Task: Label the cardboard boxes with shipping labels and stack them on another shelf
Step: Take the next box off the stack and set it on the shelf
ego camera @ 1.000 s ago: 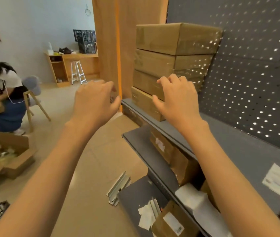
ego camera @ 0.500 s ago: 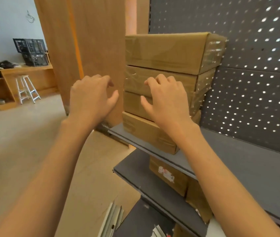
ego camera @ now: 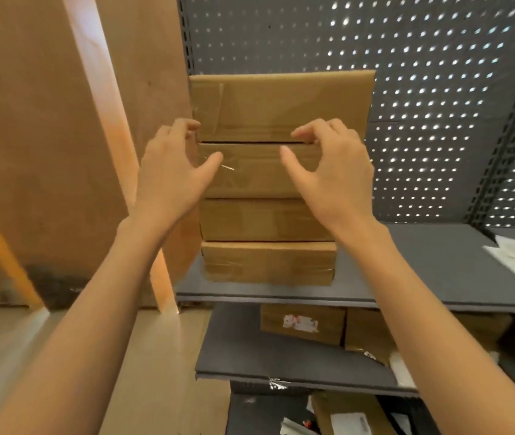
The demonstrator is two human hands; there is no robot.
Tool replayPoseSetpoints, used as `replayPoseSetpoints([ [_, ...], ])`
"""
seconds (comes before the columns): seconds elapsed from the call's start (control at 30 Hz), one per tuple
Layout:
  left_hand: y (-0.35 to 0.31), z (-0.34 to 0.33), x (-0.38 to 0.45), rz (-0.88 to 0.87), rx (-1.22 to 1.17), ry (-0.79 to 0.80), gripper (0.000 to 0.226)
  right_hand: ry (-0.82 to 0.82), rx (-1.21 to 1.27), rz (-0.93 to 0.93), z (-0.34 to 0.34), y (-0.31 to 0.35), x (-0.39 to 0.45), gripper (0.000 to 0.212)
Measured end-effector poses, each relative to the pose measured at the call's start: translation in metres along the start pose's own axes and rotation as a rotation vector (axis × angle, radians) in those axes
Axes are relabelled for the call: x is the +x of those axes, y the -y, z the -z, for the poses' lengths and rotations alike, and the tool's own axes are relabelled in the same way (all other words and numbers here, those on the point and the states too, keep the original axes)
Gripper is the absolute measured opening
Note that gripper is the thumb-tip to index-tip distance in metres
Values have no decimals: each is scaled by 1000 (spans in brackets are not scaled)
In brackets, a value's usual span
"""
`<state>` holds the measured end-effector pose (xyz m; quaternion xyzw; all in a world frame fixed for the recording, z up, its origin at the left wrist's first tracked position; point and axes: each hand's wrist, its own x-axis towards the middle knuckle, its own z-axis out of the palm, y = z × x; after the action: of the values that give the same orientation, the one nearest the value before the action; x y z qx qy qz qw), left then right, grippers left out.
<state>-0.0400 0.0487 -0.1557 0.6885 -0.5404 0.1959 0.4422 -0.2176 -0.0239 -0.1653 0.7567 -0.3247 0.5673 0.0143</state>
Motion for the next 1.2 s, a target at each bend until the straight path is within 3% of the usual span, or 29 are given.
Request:
replayPoseSetpoints([
  [0.13,2,-10,22,40,-230,-50,59,-185,172,-186,8,-4,19,25],
  [0.3,-11,-21,49,227,-552,-125,56,-344,180,-361,14,-16,44,48],
  [0.43,-14,-25,76,534,-824,-48,64,-177,387,-696,21,-22,73,76],
  [0.57,-13,-26,91,660,-981,48,66,78,558,-930,25,-22,91,92],
  [0.7,-9,-26,96,735,-983,136,96,156,577,-982,19,-23,98,91],
  [0.93,-13,-27,96,717,-935,163,75,144,584,-978,15,-25,96,74],
  [1.03,-17,-29,92,670,-936,156,56,97,634,-986,17,-31,95,71],
  [1.2,-31,-24,93,578,-950,77,58,23,653,-939,24,-34,96,70],
])
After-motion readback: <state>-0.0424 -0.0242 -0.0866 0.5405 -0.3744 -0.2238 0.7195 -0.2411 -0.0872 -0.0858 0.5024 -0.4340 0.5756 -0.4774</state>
